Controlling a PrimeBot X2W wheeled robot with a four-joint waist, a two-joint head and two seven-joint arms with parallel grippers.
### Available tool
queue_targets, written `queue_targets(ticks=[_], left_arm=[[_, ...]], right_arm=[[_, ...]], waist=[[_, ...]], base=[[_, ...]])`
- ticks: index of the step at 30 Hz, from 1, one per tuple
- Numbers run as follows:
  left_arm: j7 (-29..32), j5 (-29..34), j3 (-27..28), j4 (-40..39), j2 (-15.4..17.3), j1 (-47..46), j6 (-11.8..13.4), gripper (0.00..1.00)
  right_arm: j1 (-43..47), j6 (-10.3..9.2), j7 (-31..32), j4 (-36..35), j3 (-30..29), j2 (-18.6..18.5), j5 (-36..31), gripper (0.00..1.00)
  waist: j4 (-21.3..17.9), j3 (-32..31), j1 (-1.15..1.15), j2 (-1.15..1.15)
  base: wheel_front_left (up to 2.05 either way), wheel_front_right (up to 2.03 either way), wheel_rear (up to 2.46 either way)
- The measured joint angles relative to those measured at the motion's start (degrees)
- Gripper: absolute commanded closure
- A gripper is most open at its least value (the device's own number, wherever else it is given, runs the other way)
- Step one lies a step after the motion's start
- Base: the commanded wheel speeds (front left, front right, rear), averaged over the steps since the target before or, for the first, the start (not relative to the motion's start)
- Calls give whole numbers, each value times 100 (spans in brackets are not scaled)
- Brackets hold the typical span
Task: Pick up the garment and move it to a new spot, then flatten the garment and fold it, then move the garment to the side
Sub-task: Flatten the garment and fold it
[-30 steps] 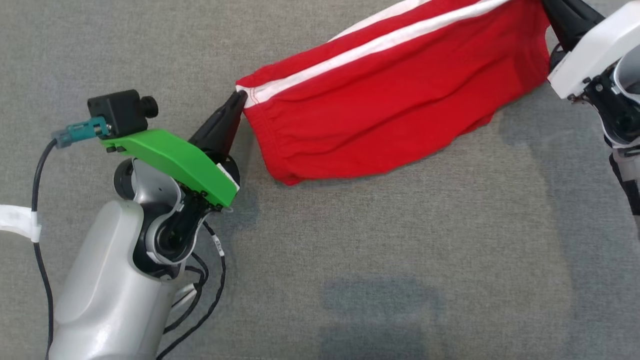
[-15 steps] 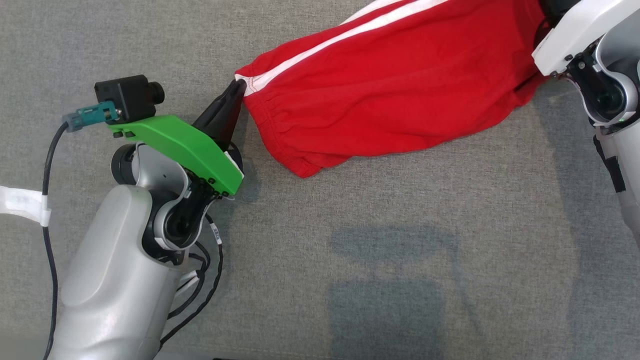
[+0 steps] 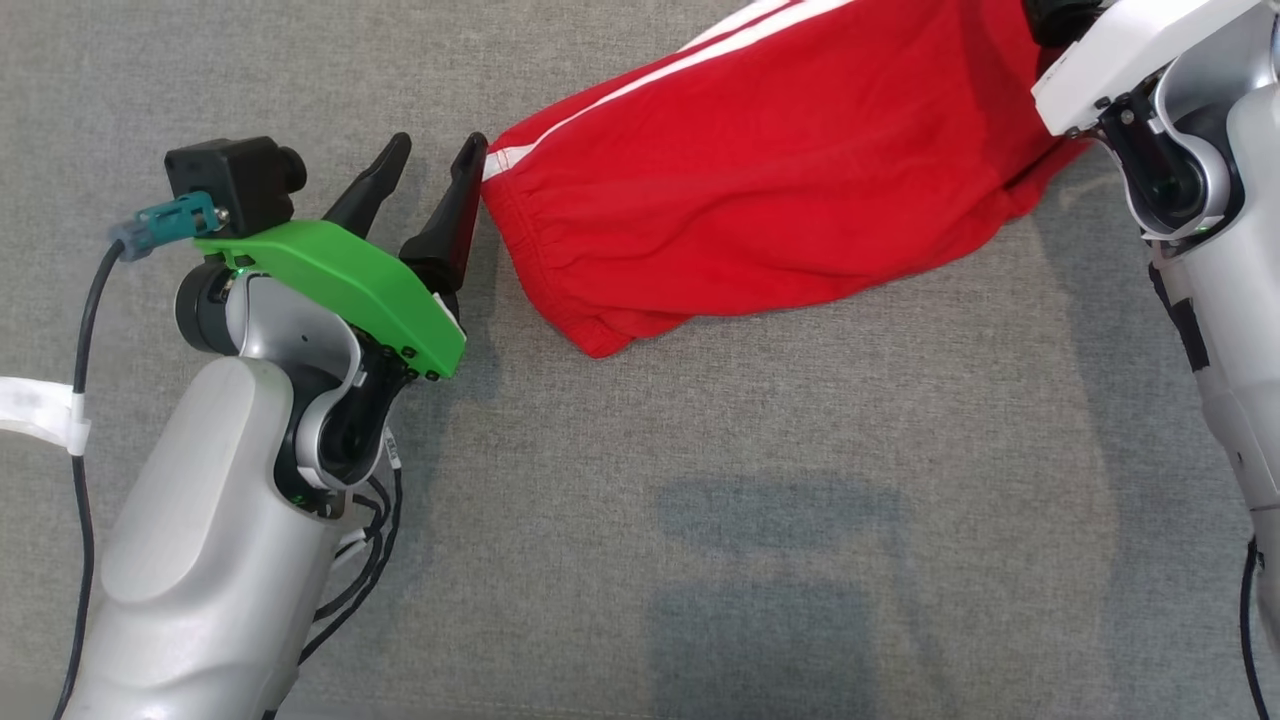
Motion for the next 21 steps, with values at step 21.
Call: queue_targets(ticks=[21], left_arm=[[-1118, 1157, -145, -833, 178, 533, 149, 0]], right_arm=[[176, 92, 1066, 902, 289, -732, -55, 0]], waist=[[176, -133, 0, 0]], base=[[0, 0, 0]])
